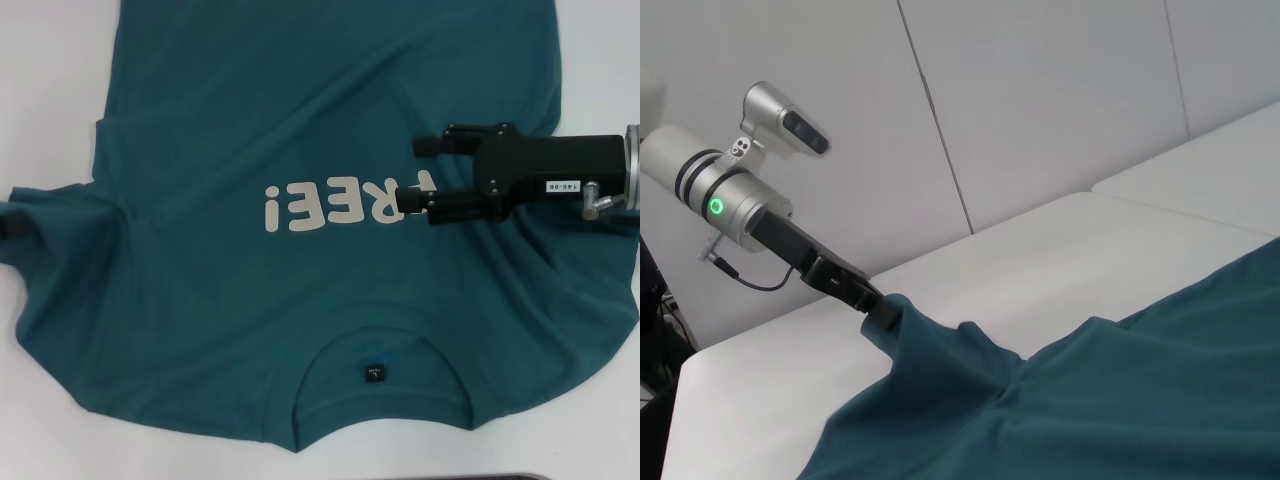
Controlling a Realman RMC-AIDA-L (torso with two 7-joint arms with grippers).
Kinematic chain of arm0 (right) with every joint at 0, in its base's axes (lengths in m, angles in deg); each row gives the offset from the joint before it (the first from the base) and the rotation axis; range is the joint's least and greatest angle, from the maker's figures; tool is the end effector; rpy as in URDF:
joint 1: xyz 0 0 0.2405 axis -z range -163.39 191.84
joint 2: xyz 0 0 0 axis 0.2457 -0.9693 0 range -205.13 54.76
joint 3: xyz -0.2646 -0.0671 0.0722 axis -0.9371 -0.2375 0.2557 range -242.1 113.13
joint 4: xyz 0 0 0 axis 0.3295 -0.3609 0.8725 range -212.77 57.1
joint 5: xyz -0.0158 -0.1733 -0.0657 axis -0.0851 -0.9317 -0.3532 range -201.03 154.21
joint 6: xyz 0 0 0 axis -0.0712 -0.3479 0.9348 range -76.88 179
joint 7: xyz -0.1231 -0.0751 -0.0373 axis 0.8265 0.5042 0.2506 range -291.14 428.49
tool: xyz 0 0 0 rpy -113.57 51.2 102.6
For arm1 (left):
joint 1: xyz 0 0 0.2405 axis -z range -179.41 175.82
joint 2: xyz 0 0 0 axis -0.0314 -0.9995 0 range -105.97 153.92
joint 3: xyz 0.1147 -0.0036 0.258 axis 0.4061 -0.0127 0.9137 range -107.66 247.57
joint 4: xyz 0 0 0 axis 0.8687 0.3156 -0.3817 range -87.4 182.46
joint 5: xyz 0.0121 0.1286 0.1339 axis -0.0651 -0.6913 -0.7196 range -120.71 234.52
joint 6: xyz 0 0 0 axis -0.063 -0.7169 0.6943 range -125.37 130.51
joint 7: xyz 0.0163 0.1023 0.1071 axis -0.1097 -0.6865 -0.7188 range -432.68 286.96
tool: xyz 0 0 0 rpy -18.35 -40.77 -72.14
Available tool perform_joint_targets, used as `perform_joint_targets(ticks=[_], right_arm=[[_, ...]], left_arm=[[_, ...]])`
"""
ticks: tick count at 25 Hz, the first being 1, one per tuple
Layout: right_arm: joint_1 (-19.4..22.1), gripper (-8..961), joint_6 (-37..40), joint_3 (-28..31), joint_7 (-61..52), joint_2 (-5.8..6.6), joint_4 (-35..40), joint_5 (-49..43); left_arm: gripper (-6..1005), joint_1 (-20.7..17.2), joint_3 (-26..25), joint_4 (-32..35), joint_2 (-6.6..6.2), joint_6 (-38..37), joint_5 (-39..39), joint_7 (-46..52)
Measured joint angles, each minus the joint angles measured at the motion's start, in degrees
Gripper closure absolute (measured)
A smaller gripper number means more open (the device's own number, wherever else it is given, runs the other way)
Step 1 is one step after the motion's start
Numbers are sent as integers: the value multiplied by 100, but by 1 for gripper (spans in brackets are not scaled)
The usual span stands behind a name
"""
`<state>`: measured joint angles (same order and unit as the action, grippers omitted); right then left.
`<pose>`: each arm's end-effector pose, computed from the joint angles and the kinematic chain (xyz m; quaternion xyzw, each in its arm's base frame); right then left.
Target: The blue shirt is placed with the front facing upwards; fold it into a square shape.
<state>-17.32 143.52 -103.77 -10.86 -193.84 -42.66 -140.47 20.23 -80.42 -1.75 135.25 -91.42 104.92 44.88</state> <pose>0.2614 0.3166 -0.0249 -0.9428 0.2174 0.2390 0.0822 -0.3610 0.2861 0.0736 -0.8106 -0.5430 -0.1302 0.1763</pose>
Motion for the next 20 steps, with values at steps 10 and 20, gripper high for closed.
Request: perform_joint_targets(ticks=[10,20], right_arm=[[-3,38,-2,0,24,0,-3,-1],[26,38,0,-1,62,-11,-11,-1]], left_arm=[[956,307,-347,11,267,-656,100,206],[944,364,-438,141,607,-555,284,198]])
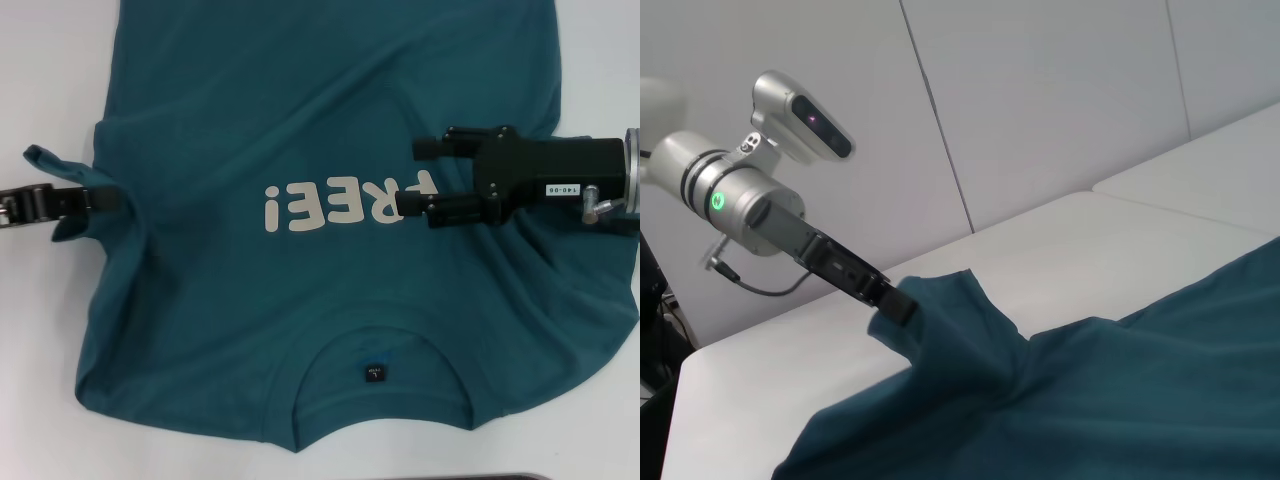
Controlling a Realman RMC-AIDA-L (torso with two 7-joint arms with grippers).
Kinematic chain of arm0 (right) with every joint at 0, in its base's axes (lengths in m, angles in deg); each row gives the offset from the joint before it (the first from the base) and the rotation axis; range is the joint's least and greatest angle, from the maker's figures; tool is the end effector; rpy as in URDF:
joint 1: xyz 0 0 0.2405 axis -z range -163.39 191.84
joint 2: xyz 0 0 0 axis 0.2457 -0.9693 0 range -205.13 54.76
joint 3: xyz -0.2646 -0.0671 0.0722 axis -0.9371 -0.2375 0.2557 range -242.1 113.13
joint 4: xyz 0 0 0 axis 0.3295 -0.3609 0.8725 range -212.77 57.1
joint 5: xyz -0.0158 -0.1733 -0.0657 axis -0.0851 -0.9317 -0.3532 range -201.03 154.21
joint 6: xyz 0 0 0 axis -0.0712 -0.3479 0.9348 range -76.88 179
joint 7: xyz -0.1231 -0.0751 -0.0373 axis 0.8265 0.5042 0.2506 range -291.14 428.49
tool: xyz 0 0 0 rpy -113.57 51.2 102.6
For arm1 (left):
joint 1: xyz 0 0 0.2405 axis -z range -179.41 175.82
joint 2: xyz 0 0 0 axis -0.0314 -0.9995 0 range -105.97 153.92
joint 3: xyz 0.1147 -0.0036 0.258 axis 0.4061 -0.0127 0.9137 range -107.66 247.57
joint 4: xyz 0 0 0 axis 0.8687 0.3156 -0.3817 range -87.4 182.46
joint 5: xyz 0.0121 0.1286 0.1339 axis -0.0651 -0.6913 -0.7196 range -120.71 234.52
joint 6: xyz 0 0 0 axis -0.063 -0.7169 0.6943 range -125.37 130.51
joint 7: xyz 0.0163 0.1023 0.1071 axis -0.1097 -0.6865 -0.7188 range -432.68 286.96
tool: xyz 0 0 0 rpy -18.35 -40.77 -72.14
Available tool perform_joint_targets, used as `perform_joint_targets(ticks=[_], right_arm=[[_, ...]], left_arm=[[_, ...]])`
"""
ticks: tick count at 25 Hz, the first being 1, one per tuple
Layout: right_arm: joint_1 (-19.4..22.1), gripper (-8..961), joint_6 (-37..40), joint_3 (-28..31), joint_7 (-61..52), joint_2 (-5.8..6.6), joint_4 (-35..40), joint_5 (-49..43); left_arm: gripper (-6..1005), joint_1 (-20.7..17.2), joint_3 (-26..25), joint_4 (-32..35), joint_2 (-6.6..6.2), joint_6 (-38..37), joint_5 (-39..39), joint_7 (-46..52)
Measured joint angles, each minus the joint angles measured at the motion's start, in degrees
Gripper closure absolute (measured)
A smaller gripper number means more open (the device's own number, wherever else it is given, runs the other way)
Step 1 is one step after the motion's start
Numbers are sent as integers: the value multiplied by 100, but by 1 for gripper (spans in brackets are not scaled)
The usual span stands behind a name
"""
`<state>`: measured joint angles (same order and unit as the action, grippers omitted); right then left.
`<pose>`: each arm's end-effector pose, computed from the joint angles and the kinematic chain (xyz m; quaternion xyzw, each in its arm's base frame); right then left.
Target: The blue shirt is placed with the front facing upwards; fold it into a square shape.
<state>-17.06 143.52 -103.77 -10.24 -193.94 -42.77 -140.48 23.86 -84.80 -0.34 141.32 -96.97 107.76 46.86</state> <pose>0.2626 0.3149 -0.0259 -0.9432 0.2153 0.2392 0.0828 -0.3140 0.2924 0.0325 -0.8031 -0.5455 -0.2217 0.0913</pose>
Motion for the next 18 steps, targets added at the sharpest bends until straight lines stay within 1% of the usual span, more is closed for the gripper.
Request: perform_joint_targets(ticks=[3,6,13,16,18], right_arm=[[0,38,0,-1,5,-6,0,0],[-5,38,0,-7,7,-7,0,0],[-20,38,-1,-14,9,-16,0,0],[-19,38,-1,-10,9,-16,0,0],[-15,38,-1,-9,9,-16,0,0]], left_arm=[[940,22,1,47,121,172,2,-29],[937,99,0,232,198,304,3,-47],[929,391,46,813,232,488,3,-63],[925,492,46,876,309,551,4,-77],[852,536,56,874,354,610,4,-81]])
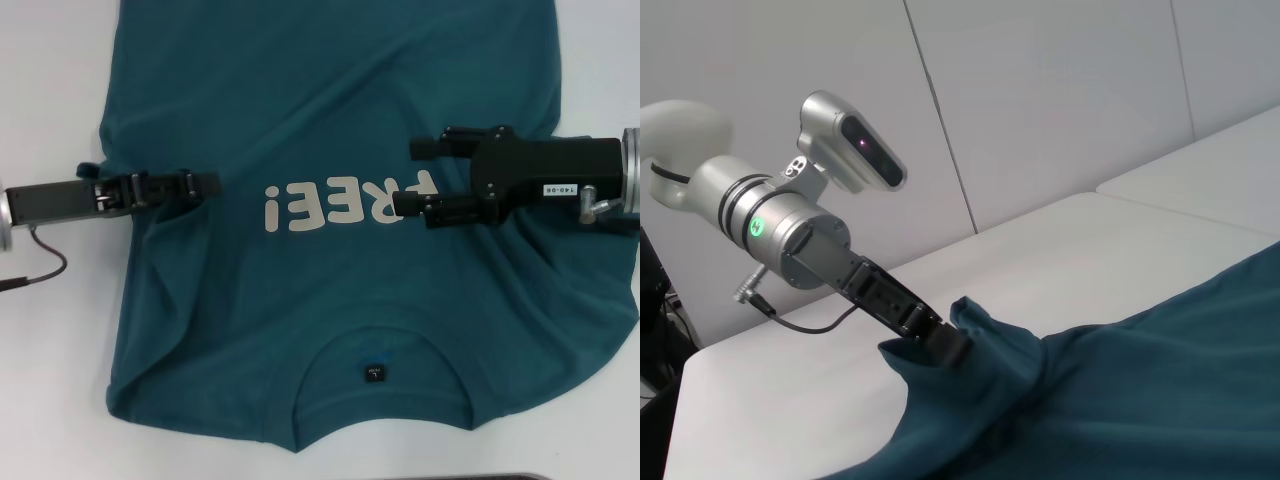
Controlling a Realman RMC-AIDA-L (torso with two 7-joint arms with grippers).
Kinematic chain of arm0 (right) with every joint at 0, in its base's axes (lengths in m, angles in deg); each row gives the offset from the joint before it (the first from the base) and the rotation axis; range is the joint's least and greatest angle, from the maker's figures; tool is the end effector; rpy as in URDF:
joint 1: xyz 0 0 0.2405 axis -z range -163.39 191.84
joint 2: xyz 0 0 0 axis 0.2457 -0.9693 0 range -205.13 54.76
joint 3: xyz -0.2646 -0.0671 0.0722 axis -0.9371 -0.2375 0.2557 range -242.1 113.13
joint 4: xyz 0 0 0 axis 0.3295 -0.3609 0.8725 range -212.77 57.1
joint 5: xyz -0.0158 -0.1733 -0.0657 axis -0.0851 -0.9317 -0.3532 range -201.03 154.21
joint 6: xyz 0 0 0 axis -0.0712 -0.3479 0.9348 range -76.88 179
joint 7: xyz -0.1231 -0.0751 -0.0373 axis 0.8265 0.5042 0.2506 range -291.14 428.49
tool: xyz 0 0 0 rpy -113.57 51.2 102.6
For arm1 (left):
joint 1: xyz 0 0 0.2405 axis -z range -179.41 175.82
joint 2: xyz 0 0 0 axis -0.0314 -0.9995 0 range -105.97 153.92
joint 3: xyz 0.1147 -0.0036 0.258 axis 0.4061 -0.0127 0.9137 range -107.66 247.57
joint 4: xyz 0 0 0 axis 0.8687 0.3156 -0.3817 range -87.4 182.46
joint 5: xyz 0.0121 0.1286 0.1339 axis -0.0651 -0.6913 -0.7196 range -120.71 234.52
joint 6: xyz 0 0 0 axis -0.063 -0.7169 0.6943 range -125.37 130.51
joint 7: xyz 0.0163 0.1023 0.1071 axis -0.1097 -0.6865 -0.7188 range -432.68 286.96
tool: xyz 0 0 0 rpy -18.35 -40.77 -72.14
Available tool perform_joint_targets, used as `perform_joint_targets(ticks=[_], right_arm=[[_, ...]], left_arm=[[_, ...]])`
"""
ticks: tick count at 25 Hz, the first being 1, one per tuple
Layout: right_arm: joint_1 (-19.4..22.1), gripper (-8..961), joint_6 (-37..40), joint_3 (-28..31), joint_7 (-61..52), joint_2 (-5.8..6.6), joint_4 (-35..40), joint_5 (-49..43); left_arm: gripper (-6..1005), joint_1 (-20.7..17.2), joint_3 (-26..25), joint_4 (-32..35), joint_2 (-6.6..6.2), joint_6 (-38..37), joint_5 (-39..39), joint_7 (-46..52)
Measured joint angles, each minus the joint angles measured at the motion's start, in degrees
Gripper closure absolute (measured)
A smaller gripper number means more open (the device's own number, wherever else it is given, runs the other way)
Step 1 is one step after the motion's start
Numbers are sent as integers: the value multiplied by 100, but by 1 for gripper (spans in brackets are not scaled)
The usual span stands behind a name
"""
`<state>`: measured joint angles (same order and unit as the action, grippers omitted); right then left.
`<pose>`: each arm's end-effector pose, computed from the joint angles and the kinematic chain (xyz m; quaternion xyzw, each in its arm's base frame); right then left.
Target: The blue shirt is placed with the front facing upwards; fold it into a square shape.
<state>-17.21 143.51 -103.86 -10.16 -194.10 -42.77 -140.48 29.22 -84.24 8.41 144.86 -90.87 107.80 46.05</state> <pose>0.2611 0.3151 -0.0271 -0.9436 0.2135 0.2397 0.0812 -0.2833 0.3115 -0.0184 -0.7949 -0.5532 -0.2449 0.0446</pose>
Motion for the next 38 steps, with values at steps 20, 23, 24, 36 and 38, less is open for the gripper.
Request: perform_joint_targets(ticks=[20,23,24,36,38], right_arm=[[-25,38,10,0,0,0,0,32],[-5,38,9,0,8,0,1,69],[-1,38,9,0,11,0,2,76],[6,38,9,0,17,0,18,80],[6,37,9,0,18,0,21,80]], left_arm=[[76,107,243,-57,73,-162,83,-494],[76,118,244,-64,79,-178,138,-723],[77,119,244,-64,82,-171,193,-784],[79,93,314,-117,113,-30,375,-1257],[78,72,318,-169,134,33,365,-1284]])
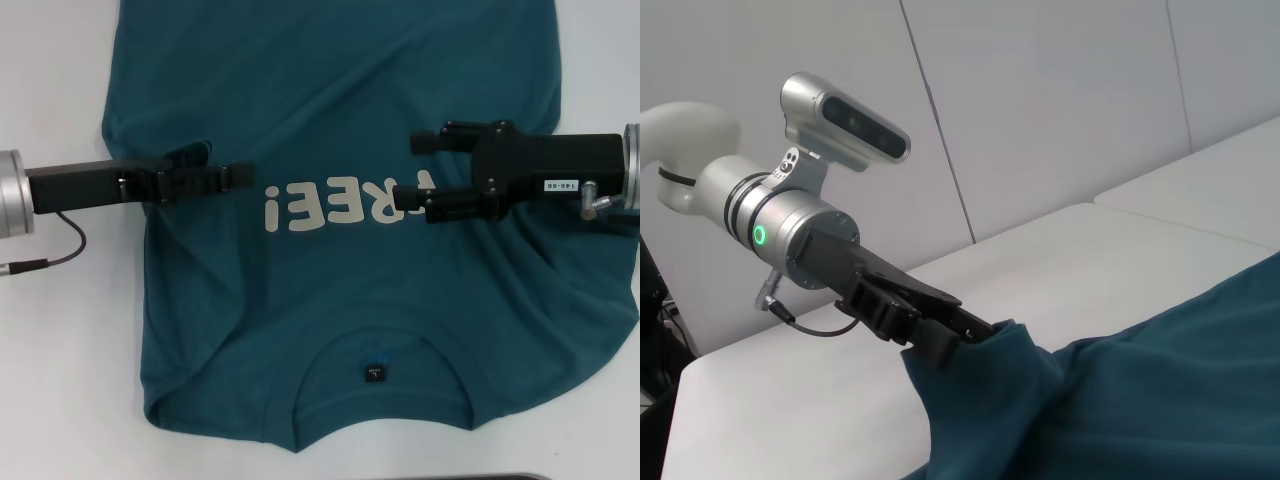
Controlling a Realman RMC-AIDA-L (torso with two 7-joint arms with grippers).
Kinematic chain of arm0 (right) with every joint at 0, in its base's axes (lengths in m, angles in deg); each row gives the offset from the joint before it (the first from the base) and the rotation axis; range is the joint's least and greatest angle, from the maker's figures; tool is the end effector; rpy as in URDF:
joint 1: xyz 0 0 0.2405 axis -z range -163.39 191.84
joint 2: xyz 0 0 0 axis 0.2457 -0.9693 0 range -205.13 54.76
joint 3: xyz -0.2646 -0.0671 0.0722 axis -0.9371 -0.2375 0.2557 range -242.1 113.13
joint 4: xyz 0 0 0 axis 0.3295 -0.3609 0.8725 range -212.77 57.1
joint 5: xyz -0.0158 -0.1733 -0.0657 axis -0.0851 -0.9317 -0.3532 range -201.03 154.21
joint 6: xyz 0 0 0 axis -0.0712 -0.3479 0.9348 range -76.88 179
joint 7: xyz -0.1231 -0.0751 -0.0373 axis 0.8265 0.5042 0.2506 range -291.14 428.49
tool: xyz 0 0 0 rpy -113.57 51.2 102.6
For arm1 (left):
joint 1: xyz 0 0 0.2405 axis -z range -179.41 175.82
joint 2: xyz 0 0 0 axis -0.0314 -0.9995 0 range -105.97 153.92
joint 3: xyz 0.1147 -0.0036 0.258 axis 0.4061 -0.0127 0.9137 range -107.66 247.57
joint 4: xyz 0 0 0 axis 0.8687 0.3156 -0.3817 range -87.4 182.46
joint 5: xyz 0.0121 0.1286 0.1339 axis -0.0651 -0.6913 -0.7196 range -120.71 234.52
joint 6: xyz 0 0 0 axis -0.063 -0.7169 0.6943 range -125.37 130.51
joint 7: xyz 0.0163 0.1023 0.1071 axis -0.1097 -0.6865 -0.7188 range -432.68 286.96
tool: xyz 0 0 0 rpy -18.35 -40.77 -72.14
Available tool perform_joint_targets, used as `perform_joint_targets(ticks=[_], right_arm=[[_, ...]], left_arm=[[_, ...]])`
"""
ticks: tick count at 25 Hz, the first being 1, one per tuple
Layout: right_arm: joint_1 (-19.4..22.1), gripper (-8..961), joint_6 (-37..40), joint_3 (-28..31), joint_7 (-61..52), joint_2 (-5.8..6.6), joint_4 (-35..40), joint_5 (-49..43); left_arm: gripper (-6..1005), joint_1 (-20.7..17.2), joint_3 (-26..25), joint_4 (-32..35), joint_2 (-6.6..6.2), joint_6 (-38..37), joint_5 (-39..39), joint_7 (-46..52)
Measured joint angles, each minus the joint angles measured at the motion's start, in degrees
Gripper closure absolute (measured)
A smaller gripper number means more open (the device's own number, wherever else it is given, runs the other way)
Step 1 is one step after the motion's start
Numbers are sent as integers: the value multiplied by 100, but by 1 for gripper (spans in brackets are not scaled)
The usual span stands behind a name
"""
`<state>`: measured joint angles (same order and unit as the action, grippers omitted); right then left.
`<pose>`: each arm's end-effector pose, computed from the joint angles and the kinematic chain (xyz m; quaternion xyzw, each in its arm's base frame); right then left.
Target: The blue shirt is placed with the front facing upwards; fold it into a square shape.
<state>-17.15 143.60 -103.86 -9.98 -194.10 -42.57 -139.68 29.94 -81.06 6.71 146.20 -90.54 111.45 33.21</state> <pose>0.2597 0.3162 -0.0256 -0.9424 0.2105 0.2455 0.0849 -0.2655 0.3180 -0.0239 -0.8613 -0.4361 -0.2523 0.0658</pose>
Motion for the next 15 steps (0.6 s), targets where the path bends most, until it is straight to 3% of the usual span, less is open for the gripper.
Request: perform_joint_targets(ticks=[15], right_arm=[[-9,37,0,0,0,0,8,15]], left_arm=[[79,-8,143,-76,116,177,20,-252]])
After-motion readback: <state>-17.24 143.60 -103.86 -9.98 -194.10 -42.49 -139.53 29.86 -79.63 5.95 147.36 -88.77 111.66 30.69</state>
